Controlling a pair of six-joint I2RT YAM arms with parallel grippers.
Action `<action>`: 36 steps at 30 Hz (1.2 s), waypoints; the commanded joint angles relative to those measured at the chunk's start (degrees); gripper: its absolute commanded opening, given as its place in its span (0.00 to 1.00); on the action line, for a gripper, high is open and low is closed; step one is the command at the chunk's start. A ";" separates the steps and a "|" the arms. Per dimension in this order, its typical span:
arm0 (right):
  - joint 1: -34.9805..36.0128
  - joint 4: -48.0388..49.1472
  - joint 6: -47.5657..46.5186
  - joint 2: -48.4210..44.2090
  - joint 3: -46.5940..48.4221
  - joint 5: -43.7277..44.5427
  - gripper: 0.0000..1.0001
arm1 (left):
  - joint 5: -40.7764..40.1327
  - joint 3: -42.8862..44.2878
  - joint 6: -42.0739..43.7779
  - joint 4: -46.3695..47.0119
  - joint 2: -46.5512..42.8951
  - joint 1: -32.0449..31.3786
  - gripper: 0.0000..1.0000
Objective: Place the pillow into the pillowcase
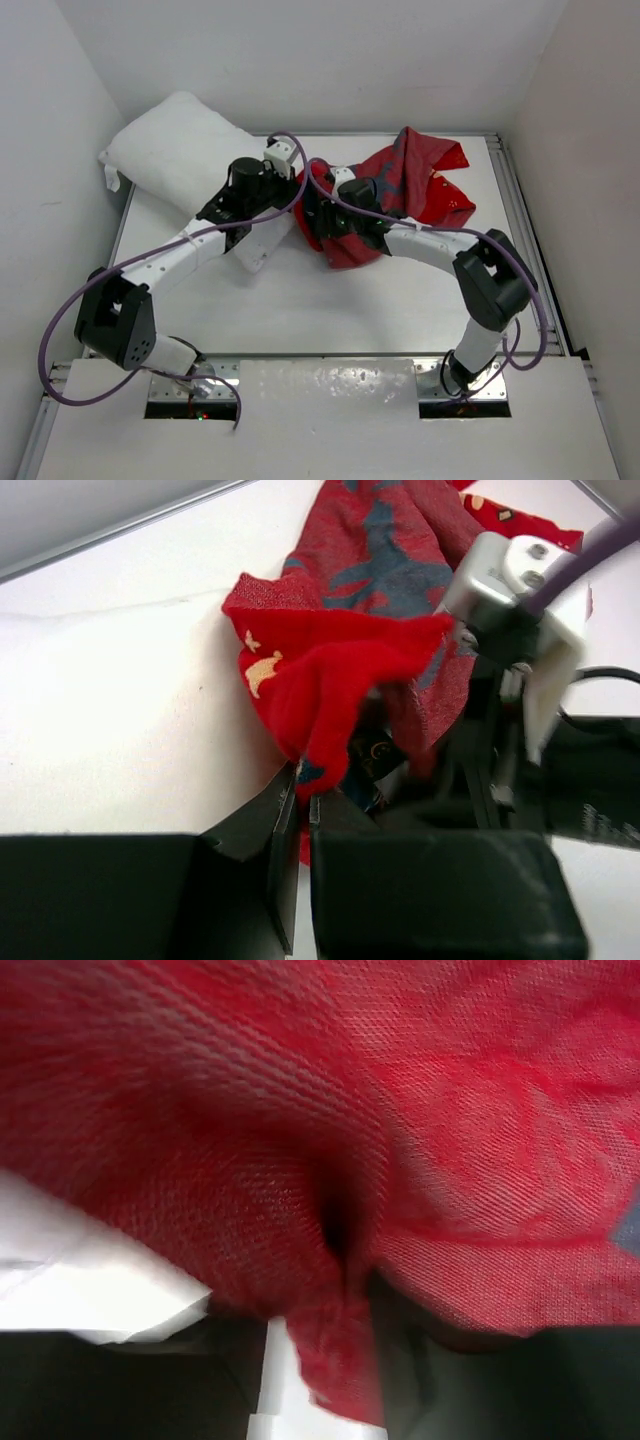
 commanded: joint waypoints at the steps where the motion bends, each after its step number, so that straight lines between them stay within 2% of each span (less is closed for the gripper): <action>1: -1.52 1.26 5.82 0.50 2.07 7.56 0.23 | -0.51 -0.92 0.67 4.10 -3.11 0.90 0.00; 2: -2.22 0.90 7.14 -0.20 1.37 8.72 0.02 | -0.78 -1.01 0.94 4.27 -3.38 1.43 0.00; 3: -3.62 0.64 7.32 -2.47 0.67 10.48 0.00 | -1.04 -1.36 1.46 4.53 -3.55 1.78 0.00; 10: -13.29 -1.64 6.36 -15.40 -7.24 13.48 0.00 | -6.40 -1.72 6.28 7.61 -2.94 4.68 0.00; 13: -17.42 -3.58 5.75 -20.15 -8.74 11.20 0.00 | -7.11 -1.54 8.93 9.28 -2.24 5.21 0.00; 19: -18.66 -5.34 2.41 -25.43 -8.22 10.14 0.00 | -5.70 -0.14 10.52 11.83 -1.09 4.86 0.00; 21: -19.54 -8.23 1.44 -26.75 -5.68 10.84 0.00 | -5.52 1.26 11.04 13.06 -0.74 4.68 0.00; 24: -20.07 -11.57 -4.17 -28.07 4.15 10.84 0.00 | -5.17 4.25 12.71 16.65 0.05 4.77 0.00; 25: -20.07 -13.50 -6.10 -28.24 10.27 10.85 0.00 | -4.83 6.61 13.41 19.88 0.31 4.68 0.00; 28: -20.07 -16.05 -13.75 -29.12 19.18 10.15 0.00 | -4.12 10.05 15.61 26.48 0.92 4.51 0.00; 31: -21.04 -19.92 -18.07 -28.60 32.35 7.87 0.00 | -3.68 14.53 16.49 28.35 1.54 3.46 0.00; 33: -21.83 -21.59 -19.22 -28.68 34.05 6.20 0.00 | -0.97 15.16 17.02 28.35 1.11 2.40 0.00; 36: -22.62 -23.61 -19.39 -28.78 30.30 2.33 0.00 | 4.92 14.10 14.75 22.50 0.66 1.26 0.00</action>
